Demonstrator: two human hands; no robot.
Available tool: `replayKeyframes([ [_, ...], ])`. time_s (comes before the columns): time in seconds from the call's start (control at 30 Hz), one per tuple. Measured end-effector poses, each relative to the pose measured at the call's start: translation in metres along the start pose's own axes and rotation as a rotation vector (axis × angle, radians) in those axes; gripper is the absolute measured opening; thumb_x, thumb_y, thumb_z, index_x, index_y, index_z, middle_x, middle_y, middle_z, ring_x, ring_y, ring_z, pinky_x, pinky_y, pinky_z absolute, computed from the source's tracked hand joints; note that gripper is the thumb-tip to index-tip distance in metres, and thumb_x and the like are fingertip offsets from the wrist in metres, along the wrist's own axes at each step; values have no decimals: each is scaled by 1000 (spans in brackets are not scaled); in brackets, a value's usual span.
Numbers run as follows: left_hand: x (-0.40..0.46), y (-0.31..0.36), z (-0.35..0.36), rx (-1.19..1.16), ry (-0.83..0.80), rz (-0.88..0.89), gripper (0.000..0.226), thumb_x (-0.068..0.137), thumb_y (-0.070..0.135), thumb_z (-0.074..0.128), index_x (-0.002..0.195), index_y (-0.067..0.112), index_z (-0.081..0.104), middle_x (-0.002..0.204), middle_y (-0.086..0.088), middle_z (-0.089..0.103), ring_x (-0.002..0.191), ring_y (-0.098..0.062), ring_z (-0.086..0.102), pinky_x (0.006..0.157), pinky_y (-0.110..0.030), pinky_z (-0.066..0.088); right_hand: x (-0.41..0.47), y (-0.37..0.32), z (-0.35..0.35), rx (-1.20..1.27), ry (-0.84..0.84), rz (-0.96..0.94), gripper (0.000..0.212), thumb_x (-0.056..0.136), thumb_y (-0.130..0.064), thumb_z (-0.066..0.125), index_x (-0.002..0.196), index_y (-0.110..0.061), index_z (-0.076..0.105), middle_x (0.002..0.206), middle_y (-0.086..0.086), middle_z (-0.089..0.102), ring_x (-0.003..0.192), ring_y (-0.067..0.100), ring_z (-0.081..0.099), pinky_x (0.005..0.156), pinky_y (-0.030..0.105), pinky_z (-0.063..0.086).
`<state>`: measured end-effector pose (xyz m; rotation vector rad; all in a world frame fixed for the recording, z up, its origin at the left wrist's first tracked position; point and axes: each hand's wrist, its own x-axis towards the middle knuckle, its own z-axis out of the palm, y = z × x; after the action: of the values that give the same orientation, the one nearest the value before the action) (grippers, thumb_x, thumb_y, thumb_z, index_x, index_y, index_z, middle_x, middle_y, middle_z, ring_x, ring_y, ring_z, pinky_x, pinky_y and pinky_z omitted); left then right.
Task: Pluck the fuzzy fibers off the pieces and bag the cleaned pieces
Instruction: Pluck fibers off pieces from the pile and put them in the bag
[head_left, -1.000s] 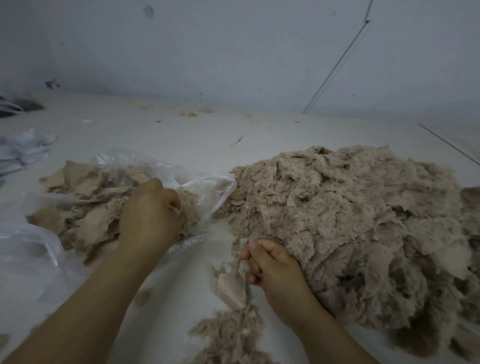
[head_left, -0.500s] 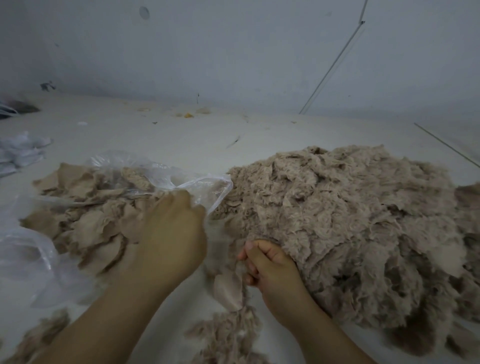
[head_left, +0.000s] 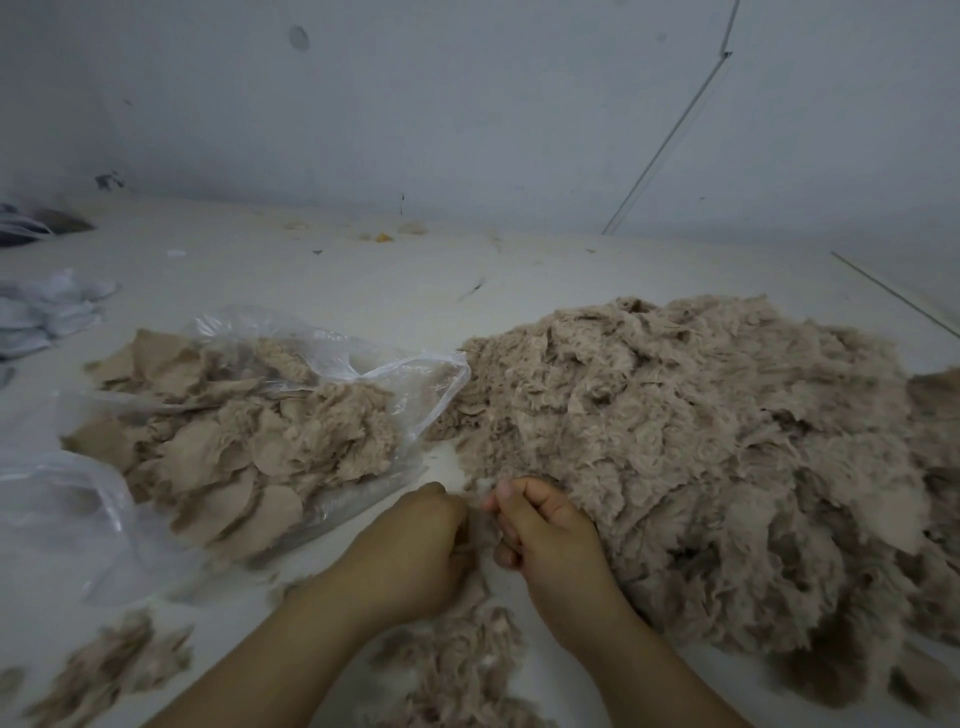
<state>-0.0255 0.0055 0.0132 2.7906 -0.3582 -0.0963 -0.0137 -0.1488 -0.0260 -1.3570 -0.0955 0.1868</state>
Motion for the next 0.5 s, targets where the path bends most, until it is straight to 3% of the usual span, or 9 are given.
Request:
replayKeyframes([
  [0.13, 0, -1, -5, -237, 191, -17, 33, 89, 24, 65, 66, 18, 42, 66, 1, 45, 56, -10, 39, 56, -34, 37, -2, -2, 0, -54, -7, -2, 21, 98, -32, 60, 83, -25, 74, 54, -9, 48, 50, 8, 40, 53, 22, 43],
  [0.2, -2, 2, -9, -378, 300, -16, 37, 86, 22, 70, 64, 20, 40, 59, 3, 41, 52, -7, 34, 53, -28, 33, -3, -5, 1, -104, -52, -38, 19, 93, -40, 63, 90, -25, 75, 62, -9, 58, 53, 7, 45, 54, 20, 44],
  [0.27, -3, 8, -12, -523, 354, -11, 35, 87, 16, 68, 67, 18, 40, 60, 0, 41, 53, -8, 35, 51, -25, 34, -4, -8, 3, -165, -122, -80, 30, 88, -50, 62, 94, -24, 76, 65, -9, 59, 54, 8, 45, 54, 21, 42],
  [0.37, -3, 15, -13, -729, 357, -52, 28, 95, 12, 59, 75, 9, 39, 64, -8, 39, 55, -8, 36, 50, -20, 34, -5, -12, 5, -163, -165, -87, 45, 83, -57, 67, 88, -13, 72, 64, 1, 54, 53, 10, 41, 51, 23, 39],
  [0.5, -2, 16, -12, -935, 261, -135, 20, 99, 12, 52, 82, 3, 55, 69, -10, 54, 62, -17, 48, 53, -27, 41, -7, -12, 3, -117, -148, -85, 48, 79, -50, 70, 78, -2, 64, 66, 11, 51, 54, 11, 41, 49, 22, 37],
])
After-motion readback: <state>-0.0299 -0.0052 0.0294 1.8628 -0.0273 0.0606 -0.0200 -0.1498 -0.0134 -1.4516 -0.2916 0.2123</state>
